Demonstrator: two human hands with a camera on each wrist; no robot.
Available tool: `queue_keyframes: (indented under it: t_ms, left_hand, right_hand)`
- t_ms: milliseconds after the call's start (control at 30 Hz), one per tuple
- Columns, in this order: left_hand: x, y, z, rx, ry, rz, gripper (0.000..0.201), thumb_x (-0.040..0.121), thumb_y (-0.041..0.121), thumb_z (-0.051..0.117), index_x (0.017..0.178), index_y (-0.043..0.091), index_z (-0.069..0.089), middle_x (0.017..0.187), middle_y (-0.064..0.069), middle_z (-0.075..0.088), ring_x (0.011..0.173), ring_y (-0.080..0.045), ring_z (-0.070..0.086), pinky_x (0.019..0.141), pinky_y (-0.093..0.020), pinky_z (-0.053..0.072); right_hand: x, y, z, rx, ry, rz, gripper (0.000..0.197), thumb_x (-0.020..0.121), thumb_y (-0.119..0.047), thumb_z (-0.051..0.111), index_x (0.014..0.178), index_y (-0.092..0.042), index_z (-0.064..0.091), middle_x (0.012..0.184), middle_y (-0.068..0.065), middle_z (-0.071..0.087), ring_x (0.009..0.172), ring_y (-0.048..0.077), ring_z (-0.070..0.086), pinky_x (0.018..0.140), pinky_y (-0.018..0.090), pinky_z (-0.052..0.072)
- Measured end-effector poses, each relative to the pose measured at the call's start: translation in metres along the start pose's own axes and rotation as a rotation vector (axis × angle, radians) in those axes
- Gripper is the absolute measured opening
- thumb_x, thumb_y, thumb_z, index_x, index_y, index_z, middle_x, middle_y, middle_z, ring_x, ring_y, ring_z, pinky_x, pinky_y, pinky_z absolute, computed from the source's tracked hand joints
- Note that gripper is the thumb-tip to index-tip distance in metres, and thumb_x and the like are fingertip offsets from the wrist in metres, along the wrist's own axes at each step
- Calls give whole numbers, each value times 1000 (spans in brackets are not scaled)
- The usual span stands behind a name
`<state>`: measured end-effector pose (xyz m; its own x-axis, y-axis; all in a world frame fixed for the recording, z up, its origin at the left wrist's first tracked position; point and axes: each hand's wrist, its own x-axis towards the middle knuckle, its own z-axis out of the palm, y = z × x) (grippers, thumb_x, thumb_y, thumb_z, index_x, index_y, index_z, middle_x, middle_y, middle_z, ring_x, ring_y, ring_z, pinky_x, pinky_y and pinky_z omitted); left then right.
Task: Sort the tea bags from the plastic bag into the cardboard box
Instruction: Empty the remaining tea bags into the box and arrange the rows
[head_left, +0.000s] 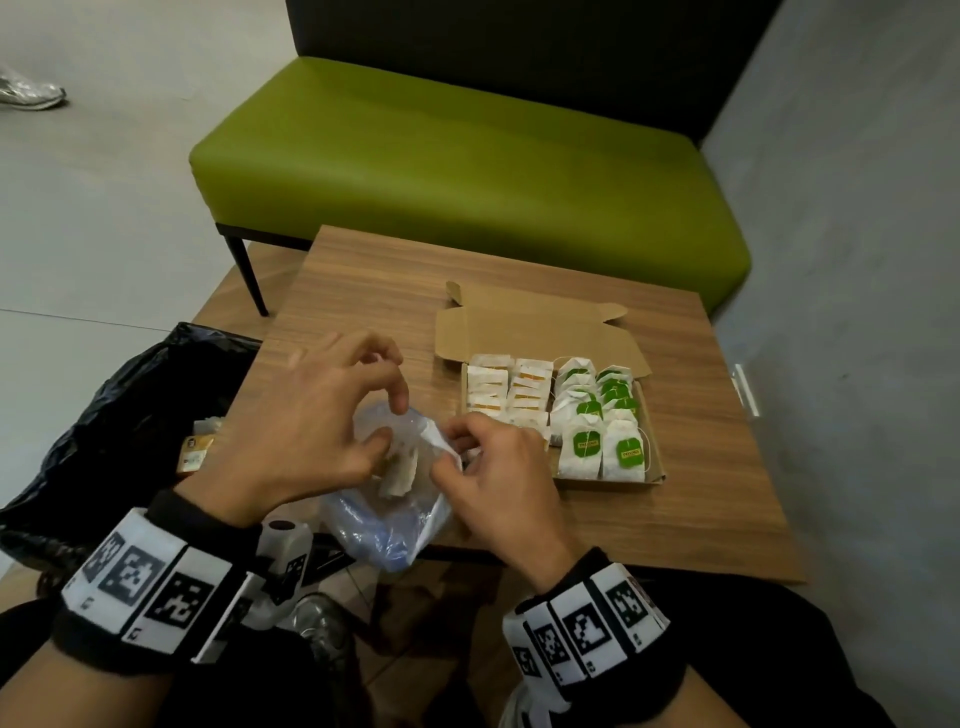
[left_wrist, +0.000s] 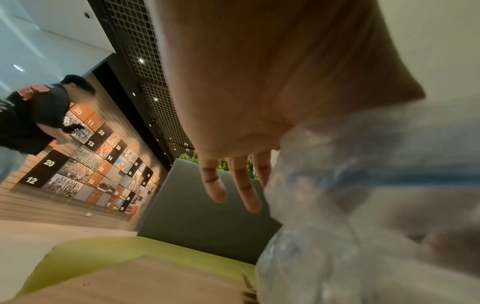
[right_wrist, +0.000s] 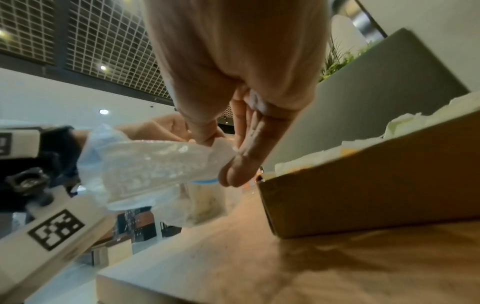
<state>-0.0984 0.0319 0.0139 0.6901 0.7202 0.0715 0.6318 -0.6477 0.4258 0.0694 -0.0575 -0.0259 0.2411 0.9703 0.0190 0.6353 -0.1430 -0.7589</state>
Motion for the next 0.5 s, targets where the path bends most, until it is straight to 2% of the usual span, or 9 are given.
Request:
queue_keyframes:
  t_ms: [67, 133, 167, 200, 267, 333, 367, 433, 500]
  left_hand:
    - [-2, -5, 0, -21, 40, 59, 19, 76, 34, 59, 83, 44, 44, 129, 18, 50, 98, -15, 61, 80, -43, 47]
    - [-1, -5, 3, -19, 114, 119, 28, 83, 20, 64, 81, 39, 45, 132, 16, 53, 79, -17, 64, 67, -34, 46]
    - [-1, -4, 5, -21, 150, 155, 25, 85, 15, 65, 81, 33, 48, 131, 13, 56, 74, -15, 63, 62, -28, 44]
    - [0, -1, 7, -33, 183, 182, 18, 86, 13, 64, 81, 27, 54, 130, 8, 59, 72, -13, 61, 60, -22, 42]
    - [2, 5, 10, -81, 255, 219, 11, 90, 16, 58, 83, 18, 67, 129, -2, 62, 69, -11, 61, 58, -19, 44]
    - [4, 9, 15, -95, 302, 226, 26, 93, 25, 50, 92, 14, 74, 129, -7, 63, 73, -10, 63, 62, -22, 48]
    - [5, 11, 16, -98, 323, 217, 30, 94, 26, 48, 97, 13, 75, 129, -7, 63, 76, -8, 63, 65, -20, 46]
    - [5, 13, 16, -117, 340, 184, 25, 95, 21, 53, 108, 12, 73, 131, -8, 62, 81, -7, 62, 71, -12, 41]
    - [4, 13, 18, -98, 328, 159, 33, 87, 19, 59, 118, 13, 69, 133, -7, 59, 82, -10, 65, 73, -15, 43]
  right_hand:
    - [-1, -1, -8, 44, 71, -31, 20, 89, -22, 67, 109, -20, 68, 98, -5, 72, 71, 5, 64, 68, 27, 58]
    - [-2, 0, -16, 44, 144, -92, 12, 92, -20, 64, 100, -25, 56, 91, -6, 70, 59, 0, 58, 54, 16, 50]
    - [-2, 1, -18, 4, 195, -137, 13, 94, -18, 62, 96, -25, 51, 88, -7, 68, 57, 1, 58, 51, 15, 47]
    - [-2, 3, -20, -51, 250, -183, 13, 95, -16, 60, 94, -24, 50, 89, -6, 68, 60, 3, 60, 51, 19, 49]
    - [-3, 3, -22, -136, 314, -253, 7, 95, -15, 57, 91, -21, 59, 114, -3, 69, 72, 6, 62, 59, 29, 54]
    - [-7, 1, -22, -154, 282, -265, 14, 93, -24, 53, 91, -26, 67, 141, -3, 56, 83, 9, 63, 70, 30, 55]
    - [-8, -1, -22, -147, 247, -247, 17, 92, -29, 53, 93, -30, 70, 146, -3, 51, 93, 12, 65, 77, 31, 55]
    - [-9, -2, -23, -152, 210, -201, 23, 91, -28, 56, 107, -30, 73, 142, -1, 54, 108, 14, 62, 87, 32, 54]
    - [-6, 0, -25, -177, 221, -170, 32, 91, -17, 59, 121, -23, 70, 130, -1, 61, 104, 11, 61, 87, 27, 54]
